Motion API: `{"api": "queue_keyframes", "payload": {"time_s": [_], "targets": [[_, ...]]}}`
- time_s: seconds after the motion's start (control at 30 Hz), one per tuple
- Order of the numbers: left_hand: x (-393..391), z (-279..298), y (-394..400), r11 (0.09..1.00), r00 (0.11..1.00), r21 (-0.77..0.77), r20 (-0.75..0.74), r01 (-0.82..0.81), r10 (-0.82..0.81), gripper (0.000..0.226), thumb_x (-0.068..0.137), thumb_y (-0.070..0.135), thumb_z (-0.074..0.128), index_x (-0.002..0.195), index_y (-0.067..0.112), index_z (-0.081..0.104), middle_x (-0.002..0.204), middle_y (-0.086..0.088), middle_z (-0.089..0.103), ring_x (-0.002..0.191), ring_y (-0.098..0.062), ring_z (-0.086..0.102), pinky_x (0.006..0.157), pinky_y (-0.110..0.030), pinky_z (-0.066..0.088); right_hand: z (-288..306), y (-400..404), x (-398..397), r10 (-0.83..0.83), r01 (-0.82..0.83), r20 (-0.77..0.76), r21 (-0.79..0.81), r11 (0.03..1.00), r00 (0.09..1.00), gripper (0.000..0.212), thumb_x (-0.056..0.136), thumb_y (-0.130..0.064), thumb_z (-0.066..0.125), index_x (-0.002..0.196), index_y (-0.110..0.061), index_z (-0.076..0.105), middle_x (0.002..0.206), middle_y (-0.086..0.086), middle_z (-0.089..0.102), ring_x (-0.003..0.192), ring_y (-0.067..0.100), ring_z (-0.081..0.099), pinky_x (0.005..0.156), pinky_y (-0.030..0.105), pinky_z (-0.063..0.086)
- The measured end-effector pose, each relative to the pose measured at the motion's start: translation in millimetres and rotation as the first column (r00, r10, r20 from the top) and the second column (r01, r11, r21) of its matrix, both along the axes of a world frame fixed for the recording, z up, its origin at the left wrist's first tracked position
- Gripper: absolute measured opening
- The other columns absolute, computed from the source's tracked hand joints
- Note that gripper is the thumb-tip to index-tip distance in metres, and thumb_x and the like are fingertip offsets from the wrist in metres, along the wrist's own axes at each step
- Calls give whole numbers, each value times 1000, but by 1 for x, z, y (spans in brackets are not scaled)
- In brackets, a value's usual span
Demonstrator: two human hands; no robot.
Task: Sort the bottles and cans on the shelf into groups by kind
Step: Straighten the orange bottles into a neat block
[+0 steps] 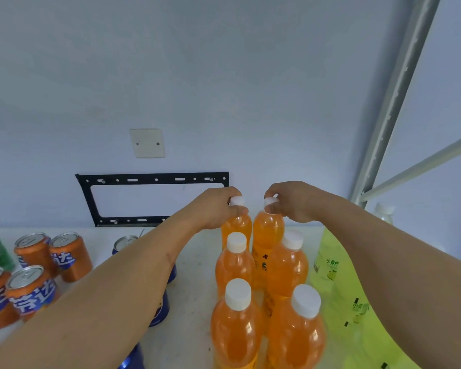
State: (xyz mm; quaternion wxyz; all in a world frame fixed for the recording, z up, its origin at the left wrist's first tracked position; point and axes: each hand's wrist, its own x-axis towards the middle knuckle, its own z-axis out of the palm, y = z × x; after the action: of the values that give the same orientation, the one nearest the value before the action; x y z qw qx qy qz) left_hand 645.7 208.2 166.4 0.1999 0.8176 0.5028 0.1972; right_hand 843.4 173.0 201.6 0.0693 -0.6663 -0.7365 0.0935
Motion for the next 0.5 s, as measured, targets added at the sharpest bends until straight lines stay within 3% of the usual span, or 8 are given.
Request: {"api": "queue_keyframes", "payload": {"time_s": [0.23, 0.37, 0.43, 0.5], "targets": [[-2, 3, -5, 1000, 1000, 26, -25, 16, -15, 44, 88, 42, 67, 127, 26, 55, 122, 0, 61, 103, -15, 57, 88, -31, 51, 0, -5, -2, -6, 6, 1, -11, 1000, 1000, 43, 99, -40, 52, 138, -22, 48, 135, 4, 56, 116, 22, 54, 89, 26, 39], [-2, 4, -18, 997, 999, -69, 49, -17, 21, 67, 90, 53, 60, 148, 29, 34, 151, 0, 42, 129, -21, 48, 100, -34, 44, 0, -19, -5, -27, 30, -93, 36, 999, 995, 60, 98, -47, 50, 150, -24, 31, 149, 5, 46, 129, 24, 49, 104, 31, 36], [-6, 10, -31, 998, 996, -1, 57, -62, 62, 69, 93, 55, 54, 151, 26, 29, 157, 0, 33, 138, -21, 40, 107, -37, 38, 3, -33, -4, -17, 26, -106, 77, 997, 994, 58, 97, -49, 49, 148, -24, 34, 148, 3, 46, 128, 22, 49, 101, 30, 37], [-12, 17, -53, 989, 993, 109, 78, -98, 90, 62, 95, 56, 49, 147, 25, 37, 154, 3, 38, 135, -17, 42, 106, -34, 38, 6, -51, -2, -8, 17, -105, 85, 996, 994, 54, 96, -53, 48, 141, -24, 45, 141, 0, 52, 123, 19, 51, 98, 29, 38]]}}
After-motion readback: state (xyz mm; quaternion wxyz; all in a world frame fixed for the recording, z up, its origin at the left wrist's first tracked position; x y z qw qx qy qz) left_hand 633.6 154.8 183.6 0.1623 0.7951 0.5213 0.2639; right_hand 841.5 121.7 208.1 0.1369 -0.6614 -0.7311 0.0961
